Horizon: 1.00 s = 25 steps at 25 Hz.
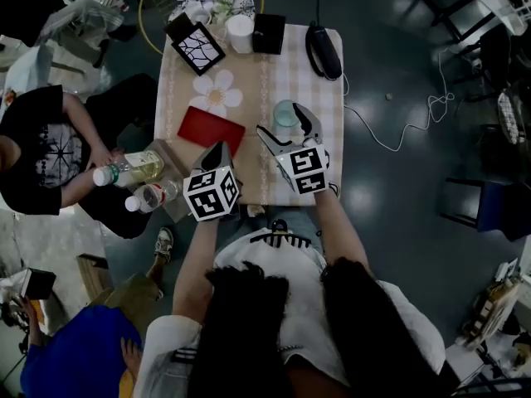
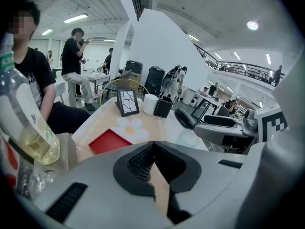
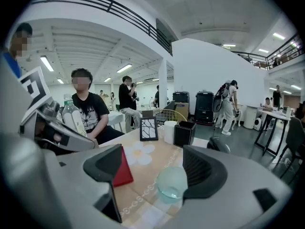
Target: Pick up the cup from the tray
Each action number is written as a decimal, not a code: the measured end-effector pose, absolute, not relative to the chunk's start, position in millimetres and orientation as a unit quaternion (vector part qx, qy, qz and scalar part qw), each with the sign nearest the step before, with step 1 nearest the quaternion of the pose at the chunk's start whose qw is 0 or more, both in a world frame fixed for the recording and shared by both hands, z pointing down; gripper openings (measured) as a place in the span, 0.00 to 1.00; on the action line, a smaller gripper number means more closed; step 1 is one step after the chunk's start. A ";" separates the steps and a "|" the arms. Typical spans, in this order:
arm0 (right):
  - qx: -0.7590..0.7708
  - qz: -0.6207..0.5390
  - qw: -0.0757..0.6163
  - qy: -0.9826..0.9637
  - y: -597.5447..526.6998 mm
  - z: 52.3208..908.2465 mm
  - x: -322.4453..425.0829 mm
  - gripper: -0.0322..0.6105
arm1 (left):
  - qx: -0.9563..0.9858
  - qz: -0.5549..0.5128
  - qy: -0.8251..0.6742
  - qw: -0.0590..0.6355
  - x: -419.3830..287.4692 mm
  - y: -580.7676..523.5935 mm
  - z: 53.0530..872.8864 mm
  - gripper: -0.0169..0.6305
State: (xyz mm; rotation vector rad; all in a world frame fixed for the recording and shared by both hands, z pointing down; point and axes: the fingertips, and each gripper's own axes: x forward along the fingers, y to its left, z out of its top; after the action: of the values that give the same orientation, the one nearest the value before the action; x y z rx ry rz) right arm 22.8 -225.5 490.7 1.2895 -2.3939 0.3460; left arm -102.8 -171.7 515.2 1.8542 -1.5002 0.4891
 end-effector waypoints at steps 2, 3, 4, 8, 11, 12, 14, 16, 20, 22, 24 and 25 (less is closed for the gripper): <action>0.463 0.125 0.194 -0.856 -219.2 484.6 20.8 0.65 | 0.717 0.183 -0.579 0.342 -102.3 -168.3 512.0 0.04; 0.468 0.123 0.189 -0.855 -216.3 480.2 20.4 0.58 | 0.718 0.180 -0.579 0.340 -101.9 -166.6 510.0 0.04; 0.473 0.122 0.182 -0.853 -213.3 475.4 20.2 0.49 | 0.720 0.177 -0.580 0.338 -101.6 -164.9 507.9 0.04; 0.477 0.122 0.169 -0.854 -200.1 463.3 17.9 0.39 | 0.723 0.165 -0.582 0.332 -98.6 -158.0 499.6 0.04; 0.485 0.122 0.168 -0.849 -188.2 458.1 19.4 0.27 | 0.726 0.158 -0.583 0.328 -96.8 -149.6 494.6 0.04; 0.491 0.125 0.167 -0.846 -184.5 457.1 21.4 0.23 | 0.728 0.157 -0.583 0.326 -96.1 -146.7 493.1 0.04; 0.502 0.128 0.162 -0.840 -180.1 454.4 26.3 0.15 | 0.731 0.152 -0.583 0.322 -94.7 -143.3 489.2 0.04; 0.506 0.128 0.157 -0.838 -177.3 450.7 29.5 0.08 | 0.734 0.147 -0.583 0.316 -93.7 -141.5 484.4 0.04; 0.506 0.139 0.144 -0.839 -167.8 445.9 28.2 0.06 | 0.736 0.140 -0.585 0.311 -93.9 -133.8 478.7 0.04; 0.509 0.139 0.144 -0.837 -165.4 443.7 27.1 0.06 | 0.737 0.137 -0.586 0.308 -94.6 -131.5 476.3 0.04; 0.515 0.135 0.149 -0.833 -163.4 442.9 27.0 0.06 | 0.738 0.136 -0.585 0.306 -94.4 -128.8 474.9 0.04; 0.517 0.135 0.152 -0.832 -162.0 443.2 27.0 0.06 | 0.739 0.136 -0.584 0.306 -94.0 -127.1 474.5 0.04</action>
State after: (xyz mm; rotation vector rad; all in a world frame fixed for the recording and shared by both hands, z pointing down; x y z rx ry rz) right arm 27.0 -162.0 443.2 1.4824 -2.3870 0.3868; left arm -94.0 -127.1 474.5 1.9567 -1.5470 0.3594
